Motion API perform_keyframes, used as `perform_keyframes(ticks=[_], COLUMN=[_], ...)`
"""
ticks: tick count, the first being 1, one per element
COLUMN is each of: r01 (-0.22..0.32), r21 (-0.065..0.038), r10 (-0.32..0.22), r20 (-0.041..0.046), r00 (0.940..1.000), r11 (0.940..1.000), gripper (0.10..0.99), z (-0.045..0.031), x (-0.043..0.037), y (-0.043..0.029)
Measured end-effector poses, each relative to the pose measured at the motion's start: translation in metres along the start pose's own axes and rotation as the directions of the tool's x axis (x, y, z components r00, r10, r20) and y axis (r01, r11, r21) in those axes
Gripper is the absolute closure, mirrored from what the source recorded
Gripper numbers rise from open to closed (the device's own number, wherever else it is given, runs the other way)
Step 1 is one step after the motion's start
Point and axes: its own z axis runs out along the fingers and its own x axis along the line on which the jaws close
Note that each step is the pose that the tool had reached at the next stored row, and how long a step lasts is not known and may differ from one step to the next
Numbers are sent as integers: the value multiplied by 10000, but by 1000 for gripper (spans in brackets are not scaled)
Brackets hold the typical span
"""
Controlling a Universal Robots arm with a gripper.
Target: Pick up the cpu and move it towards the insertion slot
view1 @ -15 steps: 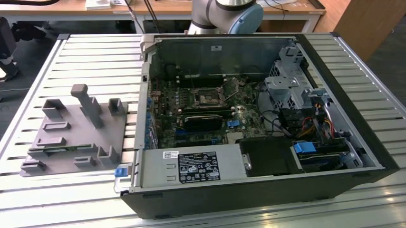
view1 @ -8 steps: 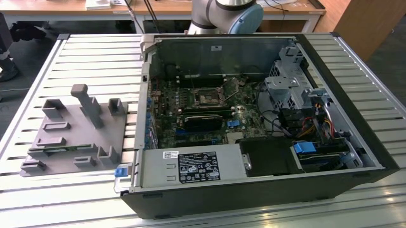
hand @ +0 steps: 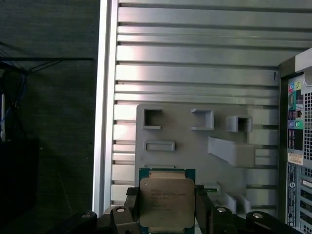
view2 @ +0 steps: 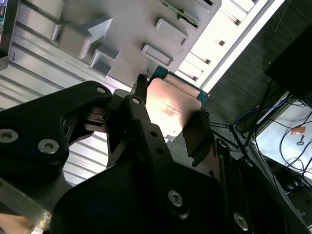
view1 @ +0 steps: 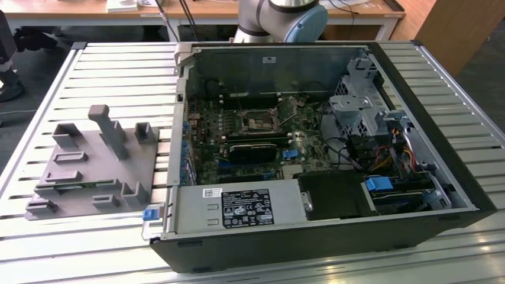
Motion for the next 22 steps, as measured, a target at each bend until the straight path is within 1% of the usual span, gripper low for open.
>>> perform_keyframes(ticks=[5, 14, 22], r01=[1, 0, 0], r21=[0, 0, -1], r10=[-1, 0, 0], r20=[-1, 0, 0], r00=[10000, 10000, 10000], r11=[10000, 10000, 10000], gripper=[545, 545, 545], z=[0, -1, -1], x=[-69, -242, -373], y=[-1, -4, -5])
